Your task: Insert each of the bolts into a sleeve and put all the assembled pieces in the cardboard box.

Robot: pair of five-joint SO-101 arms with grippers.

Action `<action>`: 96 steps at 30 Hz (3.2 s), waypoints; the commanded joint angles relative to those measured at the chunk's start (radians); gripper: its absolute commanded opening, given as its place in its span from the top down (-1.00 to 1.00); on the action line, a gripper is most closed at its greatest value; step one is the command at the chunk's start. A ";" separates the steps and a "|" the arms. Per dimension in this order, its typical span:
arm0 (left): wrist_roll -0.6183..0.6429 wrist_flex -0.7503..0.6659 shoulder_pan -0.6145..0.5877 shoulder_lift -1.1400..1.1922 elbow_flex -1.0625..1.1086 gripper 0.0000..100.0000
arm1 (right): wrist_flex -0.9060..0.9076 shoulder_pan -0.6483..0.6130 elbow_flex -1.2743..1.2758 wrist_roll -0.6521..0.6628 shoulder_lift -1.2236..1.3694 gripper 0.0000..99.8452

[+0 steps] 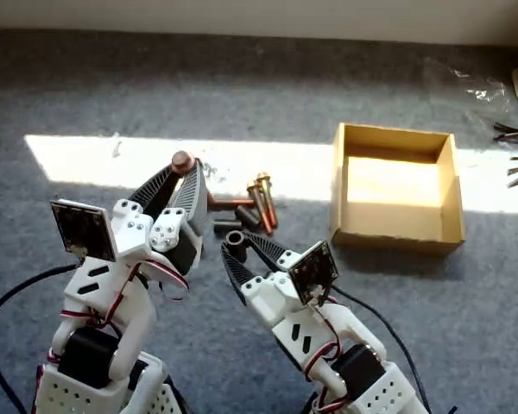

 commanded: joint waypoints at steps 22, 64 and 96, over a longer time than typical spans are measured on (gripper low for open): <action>-0.074 0.084 0.214 -0.016 -0.002 0.99 | -0.021 0.088 0.111 0.203 -0.012 0.99; -0.071 0.037 0.213 -0.016 0.079 0.99 | -0.070 0.025 0.117 0.269 -0.012 0.99; -0.072 0.038 0.216 -0.018 0.134 0.99 | -0.122 0.070 0.110 0.092 -0.012 0.99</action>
